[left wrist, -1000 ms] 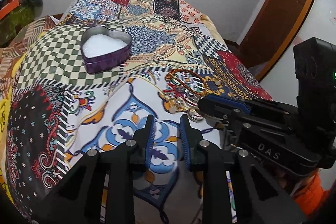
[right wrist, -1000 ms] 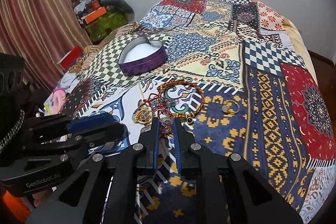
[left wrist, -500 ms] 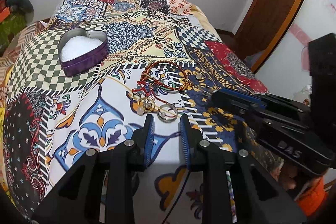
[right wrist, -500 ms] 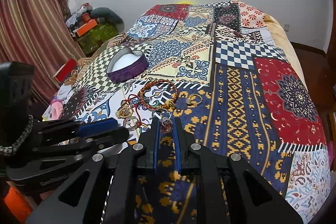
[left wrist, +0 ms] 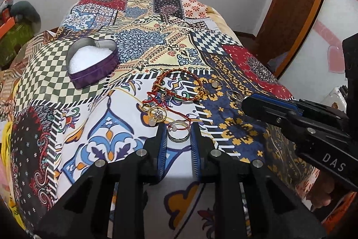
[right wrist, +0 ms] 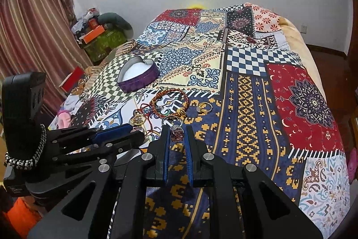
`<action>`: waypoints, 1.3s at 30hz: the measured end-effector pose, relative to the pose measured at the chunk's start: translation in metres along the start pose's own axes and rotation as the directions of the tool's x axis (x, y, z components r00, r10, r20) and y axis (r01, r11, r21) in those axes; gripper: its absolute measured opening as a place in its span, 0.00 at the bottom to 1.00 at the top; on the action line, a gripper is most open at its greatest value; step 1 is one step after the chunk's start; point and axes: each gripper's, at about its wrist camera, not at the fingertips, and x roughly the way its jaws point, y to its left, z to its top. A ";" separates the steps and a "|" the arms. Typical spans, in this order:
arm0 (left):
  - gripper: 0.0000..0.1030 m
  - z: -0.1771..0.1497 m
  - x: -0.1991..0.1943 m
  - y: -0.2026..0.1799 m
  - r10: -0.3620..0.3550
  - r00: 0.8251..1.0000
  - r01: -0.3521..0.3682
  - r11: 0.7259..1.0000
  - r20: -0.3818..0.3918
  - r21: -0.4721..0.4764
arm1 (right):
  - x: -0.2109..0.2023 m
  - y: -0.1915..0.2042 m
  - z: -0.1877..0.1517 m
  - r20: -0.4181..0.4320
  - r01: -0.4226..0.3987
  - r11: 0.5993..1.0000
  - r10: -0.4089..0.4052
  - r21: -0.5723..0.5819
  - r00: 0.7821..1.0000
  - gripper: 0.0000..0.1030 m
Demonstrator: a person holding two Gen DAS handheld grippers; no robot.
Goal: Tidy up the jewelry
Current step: 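Carry the ring in the left tool while the right tool carries the charm over the heart tin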
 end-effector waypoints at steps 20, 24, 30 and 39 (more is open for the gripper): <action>0.20 0.015 -0.072 0.039 0.066 0.980 -0.056 0.997 0.188 -0.057 | -0.014 0.053 0.028 0.083 -0.003 0.995 0.011 -0.102 0.996 0.11; 0.20 0.020 -0.077 0.052 0.086 0.974 -0.073 0.995 0.209 -0.072 | -0.011 0.061 0.039 0.106 -0.007 0.993 0.020 -0.119 0.994 0.11; 0.20 0.031 -0.078 0.070 0.108 0.967 -0.090 0.992 0.229 -0.088 | 0.003 0.073 0.057 0.127 -0.006 0.988 0.025 -0.151 0.992 0.11; 0.20 0.054 -0.070 0.096 0.147 0.953 -0.126 0.987 0.264 -0.096 | 0.031 0.083 0.082 0.141 0.007 0.983 0.019 -0.182 0.990 0.11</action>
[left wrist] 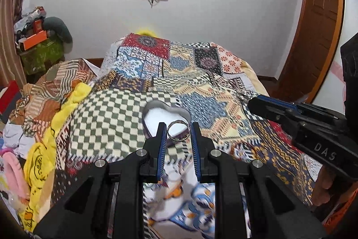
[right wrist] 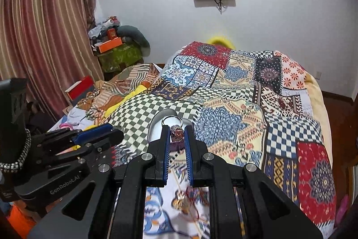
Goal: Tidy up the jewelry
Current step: 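Carry the ring in the left tool while the right tool carries the charm over the heart tin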
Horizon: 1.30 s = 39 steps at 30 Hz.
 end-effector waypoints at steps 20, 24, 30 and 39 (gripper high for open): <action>0.20 0.028 0.073 0.032 0.013 0.997 -0.012 1.000 -0.077 0.016 | 0.086 -0.009 0.022 -0.136 0.009 1.000 -0.013 -0.029 0.991 0.11; 0.20 0.027 0.092 0.037 0.004 0.991 -0.001 1.000 -0.131 0.020 | 0.097 -0.013 0.022 -0.166 0.005 0.999 -0.011 -0.036 0.986 0.11; 0.20 0.019 0.116 0.041 -0.020 0.977 0.024 1.000 -0.210 0.014 | 0.114 -0.016 0.019 -0.243 -0.037 0.999 0.034 -0.010 0.969 0.11; 0.20 0.014 0.126 0.041 -0.035 0.971 0.042 0.999 -0.237 0.025 | 0.132 -0.021 0.011 -0.317 -0.079 0.996 0.084 0.028 0.945 0.11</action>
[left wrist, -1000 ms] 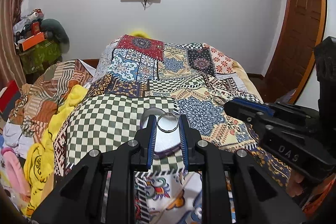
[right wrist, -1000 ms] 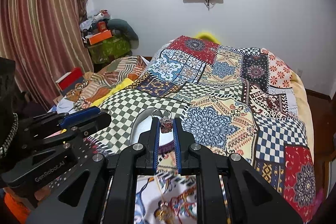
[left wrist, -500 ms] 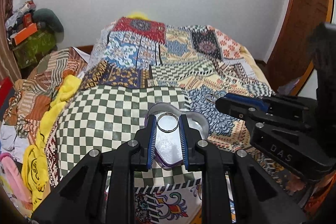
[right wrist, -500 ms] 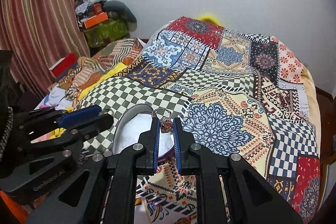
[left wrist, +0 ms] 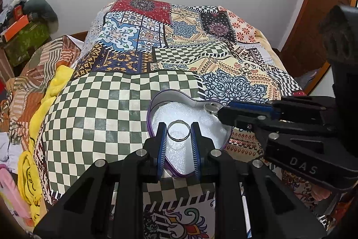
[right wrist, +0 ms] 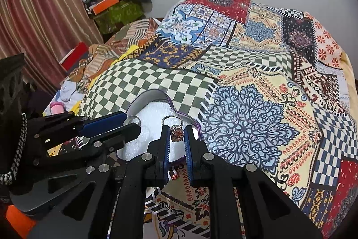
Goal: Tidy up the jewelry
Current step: 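Carry the ring in the left tool while the right tool carries the charm over the heart tin, then open the left tool while the right tool opens, dropping both pieces into the tin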
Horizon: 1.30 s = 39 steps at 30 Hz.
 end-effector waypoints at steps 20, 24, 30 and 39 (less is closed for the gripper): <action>0.20 0.000 -0.011 0.002 0.032 0.999 -0.032 0.999 -0.003 -0.012 | -0.007 -0.003 0.002 -0.018 -0.018 0.999 0.019 0.029 1.000 0.15; 0.25 0.000 -0.025 0.004 0.045 0.999 -0.045 0.999 0.018 -0.021 | -0.019 0.002 0.002 0.001 0.011 1.000 -0.011 0.004 1.000 0.16; 0.34 0.001 -0.054 -0.001 0.059 0.996 -0.058 0.998 0.064 -0.026 | -0.044 0.010 -0.003 0.043 0.055 0.998 -0.053 -0.040 0.998 0.25; 0.39 -0.009 -0.090 -0.023 0.059 0.994 -0.059 0.998 0.091 0.000 | -0.089 0.013 -0.023 0.119 0.131 0.990 -0.123 -0.059 0.985 0.40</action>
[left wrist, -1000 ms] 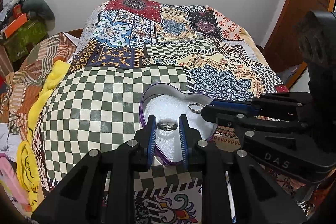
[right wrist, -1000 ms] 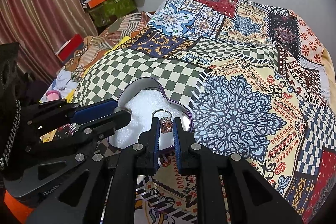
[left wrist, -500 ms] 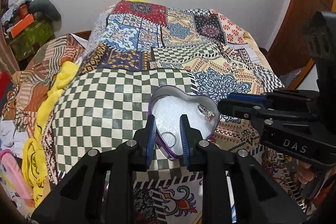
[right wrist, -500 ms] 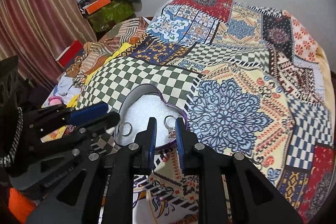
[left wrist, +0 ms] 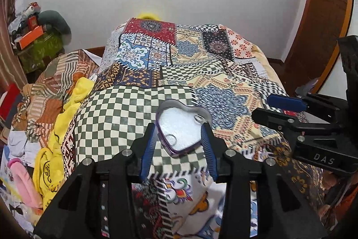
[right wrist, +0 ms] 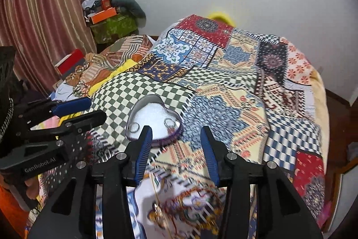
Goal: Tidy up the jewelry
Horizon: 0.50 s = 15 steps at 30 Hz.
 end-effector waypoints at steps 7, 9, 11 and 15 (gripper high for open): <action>0.43 -0.022 -0.011 -0.027 -0.029 0.999 0.030 0.999 -0.033 0.033 | -0.024 -0.005 -0.023 0.013 0.051 0.999 -0.051 -0.002 0.999 0.40; 0.43 -0.030 -0.012 -0.034 -0.033 0.998 0.035 0.998 -0.049 0.043 | -0.029 -0.009 -0.031 0.012 0.060 0.998 -0.060 0.011 0.998 0.40; 0.43 -0.038 -0.011 -0.042 -0.043 0.997 0.047 0.997 -0.068 0.054 | -0.034 -0.010 -0.037 0.013 0.071 0.997 -0.071 0.015 0.997 0.40; 0.43 -0.053 -0.007 -0.054 -0.071 0.992 0.078 0.995 -0.105 0.063 | -0.040 -0.014 -0.053 0.009 0.078 0.997 -0.079 0.011 0.997 0.40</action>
